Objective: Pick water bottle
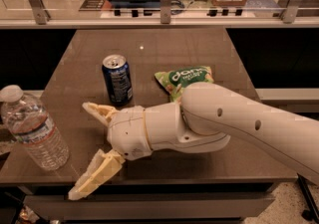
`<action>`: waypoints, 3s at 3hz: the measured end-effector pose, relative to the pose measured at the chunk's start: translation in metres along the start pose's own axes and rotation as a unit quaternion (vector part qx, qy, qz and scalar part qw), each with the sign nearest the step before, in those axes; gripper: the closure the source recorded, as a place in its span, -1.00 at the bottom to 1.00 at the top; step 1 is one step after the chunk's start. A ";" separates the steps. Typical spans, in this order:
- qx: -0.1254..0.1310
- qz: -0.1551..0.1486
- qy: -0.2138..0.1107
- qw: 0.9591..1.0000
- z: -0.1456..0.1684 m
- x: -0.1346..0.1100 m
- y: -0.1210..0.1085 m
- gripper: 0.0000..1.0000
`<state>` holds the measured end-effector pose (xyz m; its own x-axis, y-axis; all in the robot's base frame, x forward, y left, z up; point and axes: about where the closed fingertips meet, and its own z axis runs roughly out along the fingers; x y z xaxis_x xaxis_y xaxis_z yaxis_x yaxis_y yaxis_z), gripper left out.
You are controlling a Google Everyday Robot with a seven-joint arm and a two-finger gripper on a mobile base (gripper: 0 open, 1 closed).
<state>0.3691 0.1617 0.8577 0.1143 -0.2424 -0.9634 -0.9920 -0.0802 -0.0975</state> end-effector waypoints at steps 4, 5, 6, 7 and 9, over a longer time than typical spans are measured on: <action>0.001 -0.017 -0.040 0.999 0.043 -0.019 -0.024 -1.00; -0.001 -0.013 -0.048 0.999 0.063 -0.022 -0.027 -0.66; -0.002 -0.015 -0.047 0.999 0.063 -0.023 -0.026 -0.19; -0.003 -0.016 -0.046 0.999 0.064 -0.024 -0.025 0.26; -0.006 -0.019 -0.046 0.999 0.067 -0.027 -0.023 1.00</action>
Offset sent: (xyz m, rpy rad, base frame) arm -0.0041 0.0304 0.0181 0.0768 -0.0358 0.0116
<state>0.3848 0.2344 0.8690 0.1455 -0.1491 -0.9781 -0.9863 -0.0992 -0.1316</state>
